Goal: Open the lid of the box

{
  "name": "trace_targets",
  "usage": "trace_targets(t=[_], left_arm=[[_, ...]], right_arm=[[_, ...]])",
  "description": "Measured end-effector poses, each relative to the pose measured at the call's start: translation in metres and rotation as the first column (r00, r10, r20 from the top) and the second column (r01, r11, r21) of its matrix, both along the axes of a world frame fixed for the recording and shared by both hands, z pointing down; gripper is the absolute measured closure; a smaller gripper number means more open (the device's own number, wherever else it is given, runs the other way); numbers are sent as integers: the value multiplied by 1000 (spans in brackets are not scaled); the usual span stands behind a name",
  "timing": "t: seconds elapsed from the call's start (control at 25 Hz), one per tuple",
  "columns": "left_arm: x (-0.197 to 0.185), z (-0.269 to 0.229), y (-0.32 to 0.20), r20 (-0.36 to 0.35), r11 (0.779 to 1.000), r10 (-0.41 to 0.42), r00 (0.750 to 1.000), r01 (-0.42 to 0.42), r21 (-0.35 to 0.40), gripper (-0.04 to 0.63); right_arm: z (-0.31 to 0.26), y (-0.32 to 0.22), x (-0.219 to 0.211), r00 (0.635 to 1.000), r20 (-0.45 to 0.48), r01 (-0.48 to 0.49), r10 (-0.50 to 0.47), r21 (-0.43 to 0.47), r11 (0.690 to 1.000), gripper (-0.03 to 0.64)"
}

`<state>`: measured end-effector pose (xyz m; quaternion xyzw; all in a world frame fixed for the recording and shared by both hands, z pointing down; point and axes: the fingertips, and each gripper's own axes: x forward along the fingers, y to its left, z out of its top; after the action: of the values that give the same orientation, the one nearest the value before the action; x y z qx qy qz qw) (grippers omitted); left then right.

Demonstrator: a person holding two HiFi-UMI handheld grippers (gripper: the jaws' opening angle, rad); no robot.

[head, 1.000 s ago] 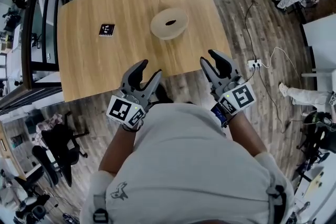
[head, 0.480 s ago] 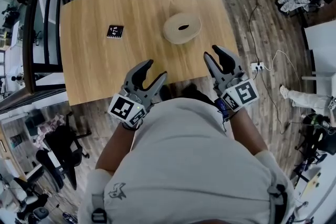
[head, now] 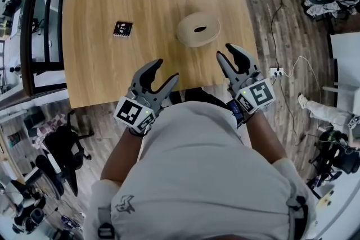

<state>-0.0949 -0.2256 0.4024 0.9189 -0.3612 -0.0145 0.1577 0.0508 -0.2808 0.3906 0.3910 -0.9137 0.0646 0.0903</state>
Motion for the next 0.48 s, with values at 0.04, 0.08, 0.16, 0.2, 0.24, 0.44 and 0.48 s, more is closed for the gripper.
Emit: trace_targets(t=[0.04, 0.08, 0.16, 0.2, 0.24, 0.44, 0.48], left_arm=[[1, 4, -4, 4, 1000, -7, 1000, 7, -8, 359], [3, 8, -9, 9, 1000, -13, 1000, 14, -18, 357], [7, 17, -19, 21, 999, -21, 1000, 22, -37, 351], [9, 21, -24, 29, 999, -22, 999, 23, -43, 348], [11, 26, -30, 40, 999, -22, 999, 24, -48, 345], [24, 64, -54, 114, 995, 2, 993, 9, -97, 317], [26, 75, -59, 134, 994, 11, 991, 4, -112, 307]], right_arm=[[5, -5, 0, 1000, -8, 9, -9, -6, 1000, 471], [9, -10, 0, 1000, -21, 20, -20, -12, 1000, 466], [20, -19, -1, 997, -59, 47, -48, -18, 999, 462], [25, -25, -1, 995, -79, 61, -63, -21, 998, 460], [30, -30, -2, 992, -97, 74, -77, -26, 997, 456], [75, -54, 1, 955, -256, 131, -149, -88, 987, 434], [86, -58, 1, 941, -290, 148, -173, -104, 983, 423]])
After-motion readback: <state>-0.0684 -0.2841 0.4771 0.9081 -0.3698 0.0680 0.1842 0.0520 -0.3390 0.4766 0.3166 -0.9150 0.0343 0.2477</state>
